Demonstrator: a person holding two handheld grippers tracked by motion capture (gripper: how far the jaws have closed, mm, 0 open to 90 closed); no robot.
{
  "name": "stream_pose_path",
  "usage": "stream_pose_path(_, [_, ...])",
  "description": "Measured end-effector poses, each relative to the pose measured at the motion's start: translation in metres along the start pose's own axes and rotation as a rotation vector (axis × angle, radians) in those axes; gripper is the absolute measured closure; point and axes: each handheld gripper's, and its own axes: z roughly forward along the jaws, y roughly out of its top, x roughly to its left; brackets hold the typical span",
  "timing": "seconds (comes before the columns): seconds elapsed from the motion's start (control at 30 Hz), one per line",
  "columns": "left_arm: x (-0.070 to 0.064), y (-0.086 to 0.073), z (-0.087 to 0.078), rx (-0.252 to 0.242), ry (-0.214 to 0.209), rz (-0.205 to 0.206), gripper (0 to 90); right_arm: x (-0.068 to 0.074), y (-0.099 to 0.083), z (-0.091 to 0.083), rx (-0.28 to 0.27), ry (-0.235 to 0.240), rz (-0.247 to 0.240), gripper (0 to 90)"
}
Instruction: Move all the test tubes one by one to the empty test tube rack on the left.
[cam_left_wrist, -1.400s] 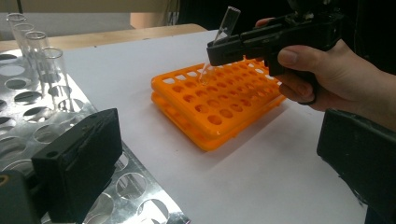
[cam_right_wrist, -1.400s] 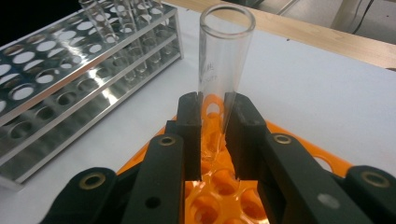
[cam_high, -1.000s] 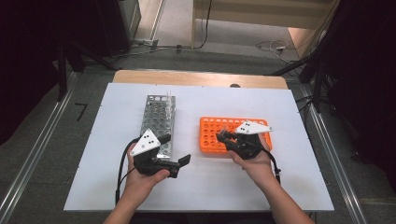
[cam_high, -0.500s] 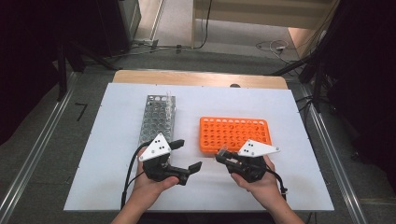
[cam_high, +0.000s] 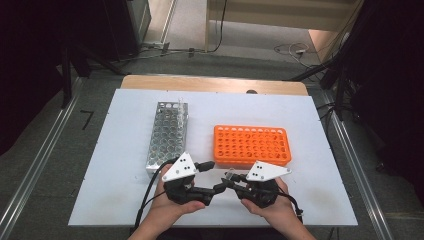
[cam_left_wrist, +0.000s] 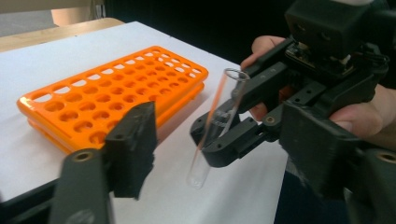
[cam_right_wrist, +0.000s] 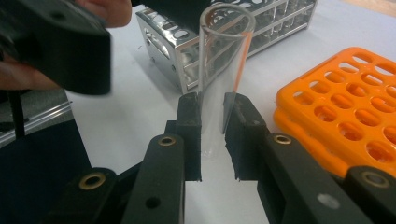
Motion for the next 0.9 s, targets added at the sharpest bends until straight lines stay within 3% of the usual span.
stream_pose_path(0.17, [-0.003, 0.001, 0.006, -0.005, -0.007, -0.007, 46.2, 0.005, 0.002, 0.004, 0.010, 0.017, -0.011, 74.0])
stream_pose_path(0.43, [-0.009, 0.003, 0.009, -0.017, 0.011, 0.047, 67.8, 0.009, 0.003, 0.009, 0.035, 0.050, -0.032, 74.0])
stream_pose_path(0.73, [-0.007, 0.002, 0.010, 0.001, 0.048, 0.078, 75.0, 0.006, 0.002, 0.013, 0.052, 0.073, -0.024, 74.0])
stream_pose_path(0.9, [-0.005, 0.002, 0.009, -0.006, 0.071, 0.073, 76.0, 0.004, 0.003, 0.015, 0.046, 0.076, -0.014, 73.9])
